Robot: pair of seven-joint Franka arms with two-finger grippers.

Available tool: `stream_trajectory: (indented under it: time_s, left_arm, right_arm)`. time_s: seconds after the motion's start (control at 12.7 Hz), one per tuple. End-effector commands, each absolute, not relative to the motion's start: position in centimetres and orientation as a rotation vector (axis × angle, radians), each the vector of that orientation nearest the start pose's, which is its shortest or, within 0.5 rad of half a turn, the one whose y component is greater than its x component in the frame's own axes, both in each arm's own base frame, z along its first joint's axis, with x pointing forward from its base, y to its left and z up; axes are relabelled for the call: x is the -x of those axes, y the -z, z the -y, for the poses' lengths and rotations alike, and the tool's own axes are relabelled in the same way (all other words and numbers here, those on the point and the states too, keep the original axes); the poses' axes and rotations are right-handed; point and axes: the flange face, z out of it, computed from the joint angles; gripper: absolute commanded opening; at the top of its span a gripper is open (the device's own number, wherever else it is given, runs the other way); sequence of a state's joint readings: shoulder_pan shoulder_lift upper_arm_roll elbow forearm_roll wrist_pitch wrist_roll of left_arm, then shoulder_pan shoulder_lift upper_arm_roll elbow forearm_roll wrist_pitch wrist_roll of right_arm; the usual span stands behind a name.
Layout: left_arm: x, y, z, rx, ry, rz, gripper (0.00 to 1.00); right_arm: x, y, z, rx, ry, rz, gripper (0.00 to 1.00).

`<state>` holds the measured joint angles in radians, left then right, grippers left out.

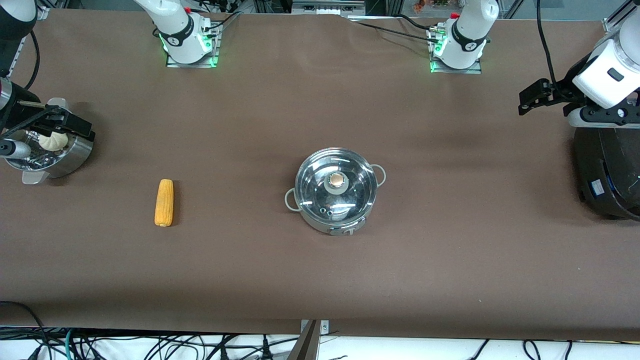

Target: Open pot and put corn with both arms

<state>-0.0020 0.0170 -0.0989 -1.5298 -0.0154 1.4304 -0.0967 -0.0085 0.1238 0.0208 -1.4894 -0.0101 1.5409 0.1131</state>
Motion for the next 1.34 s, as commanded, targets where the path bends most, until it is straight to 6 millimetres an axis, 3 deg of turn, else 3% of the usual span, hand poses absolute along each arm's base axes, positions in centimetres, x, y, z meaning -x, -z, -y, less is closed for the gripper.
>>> stream_trajectory:
  time_s: [0.0,0.55,0.71,0.79,0.94,1.1,1.26]
  left_arm:
    - [-54.2,-62.7,5.5,3.128,-0.197,-0.039,1.00]
    - [-54.3,-62.3,5.9,3.126,-0.208,-0.051,1.00]
    - [-54.8,-61.0,7.9,3.158,-0.256,-0.098,1.00]
    - [-55.0,-60.6,9.5,3.171,-0.268,-0.129,1.00]
    - [-55.3,-59.0,15.0,3.162,-0.292,-0.254,1.00]
    - [-57.3,-58.3,20.0,3.168,-0.263,-0.290,1.00]
    - [-58.6,-56.7,26.2,3.170,-0.251,-0.257,1.00]
  right_arm:
    - [-59.2,-59.4,-0.5,3.159,-0.100,-0.146,1.00]
    - [-59.2,-59.4,-0.5,3.159,-0.100,-0.146,1.00]
    - [-59.2,-59.4,-0.5,3.159,-0.100,-0.146,1.00]
    - [-59.2,-59.4,-0.5,3.159,-0.100,-0.146,1.00]
    - [-59.2,-59.5,-0.3,3.156,-0.098,-0.153,1.00]
    - [-59.2,-59.5,0.3,3.147,-0.098,-0.174,1.00]
    - [-60.8,-55.7,0.1,3.158,-0.192,-0.157,1.00]
